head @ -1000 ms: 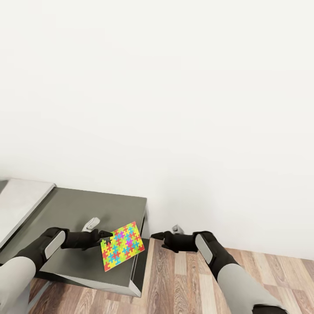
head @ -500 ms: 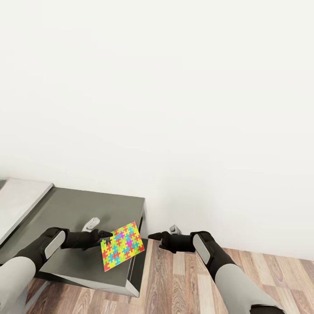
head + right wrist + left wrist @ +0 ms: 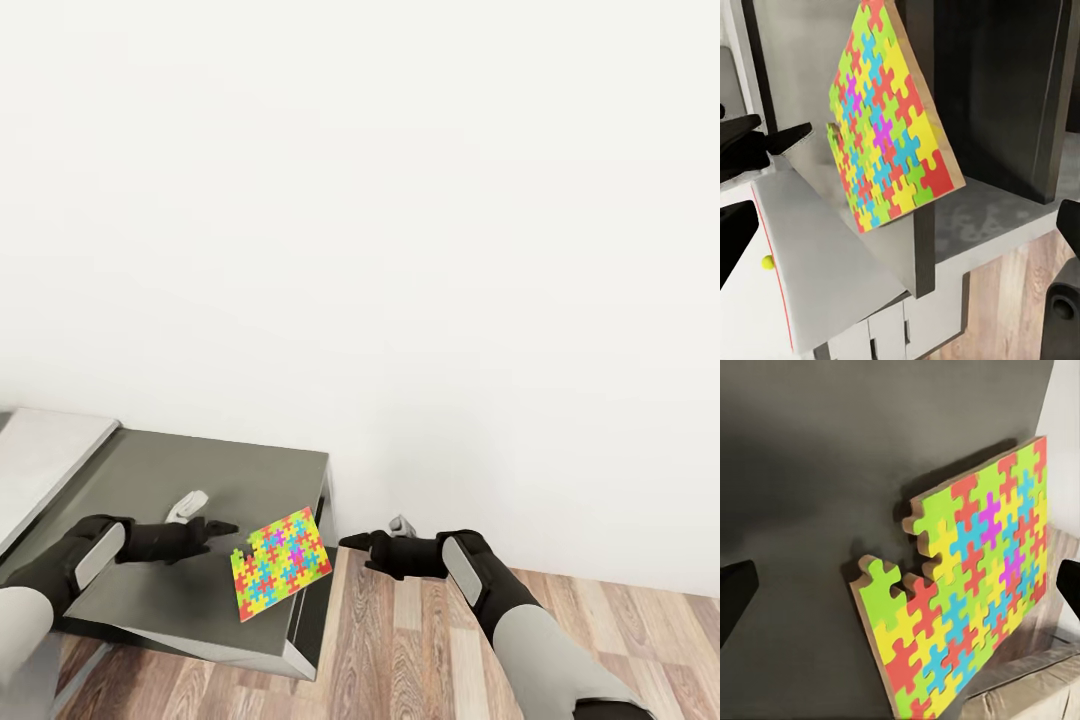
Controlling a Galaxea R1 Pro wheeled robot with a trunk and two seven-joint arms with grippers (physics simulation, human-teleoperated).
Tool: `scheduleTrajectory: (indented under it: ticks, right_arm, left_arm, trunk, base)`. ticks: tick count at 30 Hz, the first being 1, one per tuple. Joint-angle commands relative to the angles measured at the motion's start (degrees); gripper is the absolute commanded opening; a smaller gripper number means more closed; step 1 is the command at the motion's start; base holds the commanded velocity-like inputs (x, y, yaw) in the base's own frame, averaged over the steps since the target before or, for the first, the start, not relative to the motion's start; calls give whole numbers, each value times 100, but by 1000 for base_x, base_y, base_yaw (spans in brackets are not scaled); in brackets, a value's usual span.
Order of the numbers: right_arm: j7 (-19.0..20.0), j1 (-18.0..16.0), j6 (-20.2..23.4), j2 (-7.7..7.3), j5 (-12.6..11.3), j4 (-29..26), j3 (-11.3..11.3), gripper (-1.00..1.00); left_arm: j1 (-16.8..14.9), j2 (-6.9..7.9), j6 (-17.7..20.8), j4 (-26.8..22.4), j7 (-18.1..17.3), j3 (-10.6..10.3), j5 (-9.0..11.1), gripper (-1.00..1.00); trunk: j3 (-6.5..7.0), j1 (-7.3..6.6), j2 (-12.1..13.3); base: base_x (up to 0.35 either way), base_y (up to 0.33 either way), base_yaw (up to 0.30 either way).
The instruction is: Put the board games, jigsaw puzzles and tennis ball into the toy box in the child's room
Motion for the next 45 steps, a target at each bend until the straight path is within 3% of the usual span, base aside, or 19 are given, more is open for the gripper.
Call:
scheduleTrajectory:
  ticks: [1, 4, 10, 14, 20, 21, 24, 29, 33, 45]
  right_arm:
    - [1, -4, 31, 3, -3, -4, -16, 100]
    - [-2, -4, 23, 3, -3, -4, -16, 100]
    - [-4, -4, 12, 3, 4, -12, -16, 100]
    - [-5, -4, 4, 3, 5, -33, -13, 100]
    - [3, -4, -19, -23, 4, -61, -15, 100]
    - [8, -4, -42, -25, 3, -63, -15, 100]
    - [54, -4, -376, -18, -2, -66, -10, 100]
    - [45, -3, -583, -4, -3, -65, -7, 100]
    - [33, -3, -620, -19, -8, -60, -7, 100]
    - [80, -3, -586, -71, -80, 9, -73, 100]
  left_arm:
    - [-7, 90, 21, -54, -7, -19, 35, 100]
    - [-8, 258, 13, -119, -16, 40, 54, 100]
    - [-4, 363, 29, -158, -47, 366, 89, 100]
    - [-1, 458, 37, -167, -348, 566, 106, 100]
    - [19, 705, 1, -176, -2187, 608, 47, 100]
    - [20, 721, -1, -178, -2352, 603, 44, 100]
    - [30, 768, -13, -245, -3225, 575, 37, 100]
    - [117, 813, 27, -629, -3888, 553, 36, 100]
    - [240, 823, 48, -928, -4087, 553, 34, 100]
    - [413, 771, 59, -1578, -4179, 573, 54, 100]
  trunk:
    - [-11, 3, -11]
    - [-11, 3, -11]
    - [-11, 3, -11]
    - [-11, 3, -11]
    - [-11, 3, -11]
    - [-11, 3, -11]
    - [-11, 3, -11]
    - [-11, 3, -11]
    - [-11, 3, -11]
    - [-11, 3, -11]
  base:
    - [0, 0, 0]
    - [0, 0, 0]
    - [0, 0, 0]
    - [0, 0, 0]
    - [0, 0, 0]
    - [0, 0, 0]
    - [0, 0, 0]
    - [0, 0, 0]
    - [0, 0, 0]
    - [0, 0, 0]
